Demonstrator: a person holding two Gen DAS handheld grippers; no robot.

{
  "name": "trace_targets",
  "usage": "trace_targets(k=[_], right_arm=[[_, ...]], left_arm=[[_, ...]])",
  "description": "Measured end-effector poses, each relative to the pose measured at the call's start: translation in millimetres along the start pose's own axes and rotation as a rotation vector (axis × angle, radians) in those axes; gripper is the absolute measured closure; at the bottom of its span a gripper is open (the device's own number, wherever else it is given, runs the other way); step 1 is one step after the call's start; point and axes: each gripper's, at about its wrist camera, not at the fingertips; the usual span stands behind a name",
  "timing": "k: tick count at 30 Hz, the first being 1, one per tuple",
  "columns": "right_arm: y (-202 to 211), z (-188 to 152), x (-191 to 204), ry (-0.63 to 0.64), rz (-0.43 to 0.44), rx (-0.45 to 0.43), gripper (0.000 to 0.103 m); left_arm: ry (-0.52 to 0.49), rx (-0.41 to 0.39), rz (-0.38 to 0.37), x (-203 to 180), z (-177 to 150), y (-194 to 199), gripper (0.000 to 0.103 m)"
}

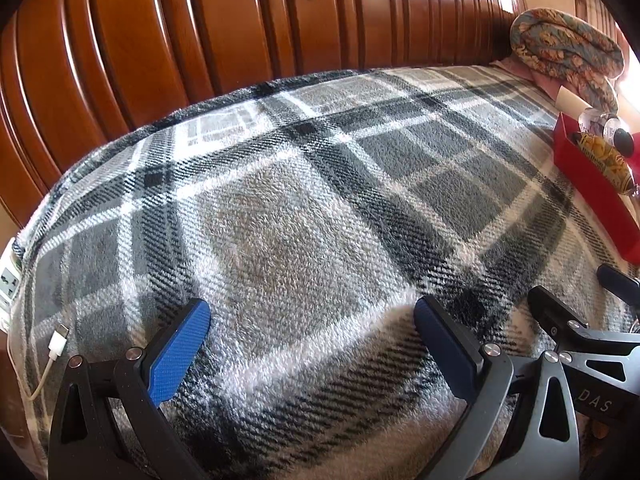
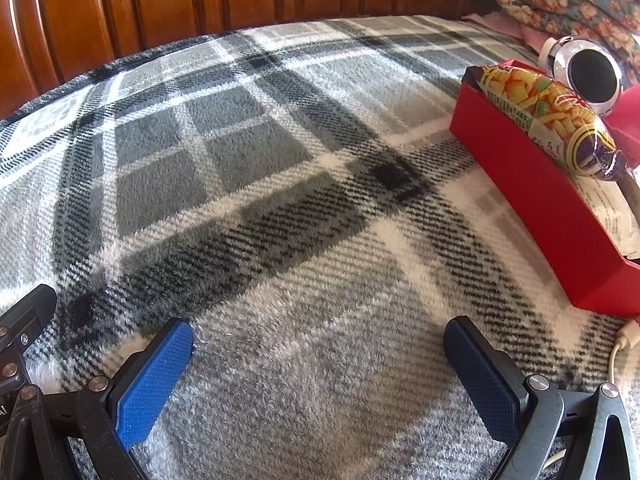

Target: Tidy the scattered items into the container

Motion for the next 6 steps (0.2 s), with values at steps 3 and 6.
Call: trace_targets(k=[3,6], right_arm=[[0.4,-0.5,-0.3,0.0,0.0,0.0,0.0],[0.7,-1.0,-0.9,0.001,0.001,0.0,0.0]], left_arm=[[-0.001,-0.002,0.001,-0.1,-0.2,0.0,0.0],[-0.004,-0.004,0.003,0.2,0.2,-0.6,0.0]])
Point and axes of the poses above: each gripper's, at about its wrist camera, not at the fingertips, and y roughly against the way its jaws point, x to its left, z to its top, and after that the axes turned 2 degrees about z, right-handed
